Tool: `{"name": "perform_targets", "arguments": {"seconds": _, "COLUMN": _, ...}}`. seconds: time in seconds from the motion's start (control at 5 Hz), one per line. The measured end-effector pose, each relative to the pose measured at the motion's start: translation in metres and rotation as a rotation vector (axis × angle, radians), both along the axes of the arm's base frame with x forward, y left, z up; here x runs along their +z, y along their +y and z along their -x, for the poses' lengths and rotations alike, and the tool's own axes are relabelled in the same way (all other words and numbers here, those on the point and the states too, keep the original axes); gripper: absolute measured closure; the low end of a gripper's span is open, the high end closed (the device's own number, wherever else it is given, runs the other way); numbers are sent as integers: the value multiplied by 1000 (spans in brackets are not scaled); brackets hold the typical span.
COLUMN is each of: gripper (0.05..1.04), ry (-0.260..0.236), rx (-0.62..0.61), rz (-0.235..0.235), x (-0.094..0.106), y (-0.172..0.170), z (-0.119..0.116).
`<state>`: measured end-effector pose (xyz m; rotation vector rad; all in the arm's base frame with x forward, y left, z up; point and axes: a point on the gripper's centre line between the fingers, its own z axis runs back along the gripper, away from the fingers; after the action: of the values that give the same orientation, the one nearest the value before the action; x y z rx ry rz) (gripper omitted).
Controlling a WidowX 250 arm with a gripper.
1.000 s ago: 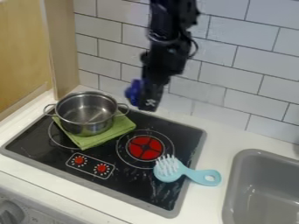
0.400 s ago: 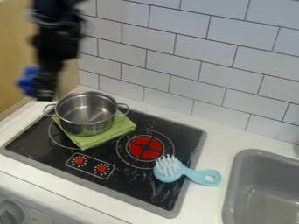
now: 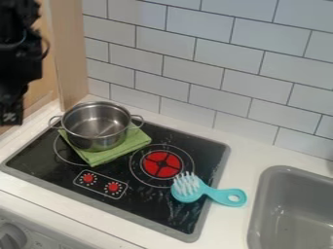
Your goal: Move the blue object to the bottom left burner
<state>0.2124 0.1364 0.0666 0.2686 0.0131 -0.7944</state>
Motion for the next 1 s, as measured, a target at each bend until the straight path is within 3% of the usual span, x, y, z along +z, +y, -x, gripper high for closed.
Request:
{"name": "perform_targets", "arguments": {"seconds": 0.2, "gripper": 365, "ry": -8, "rx": -40, "rz": 48, "x": -19, "y": -3, "z": -4}}
{"name": "perform_targets", "arguments": {"seconds": 0.6, "gripper": 366, "ry": 43, "rx": -64, "rz": 73, "x": -50, "y": -3, "z": 2}}
{"name": "perform_targets", "arguments": {"seconds": 1.0, "gripper": 366, "ry": 42, "rx": -64, "rz": 89, "x": -56, "y": -7, "z": 2}}
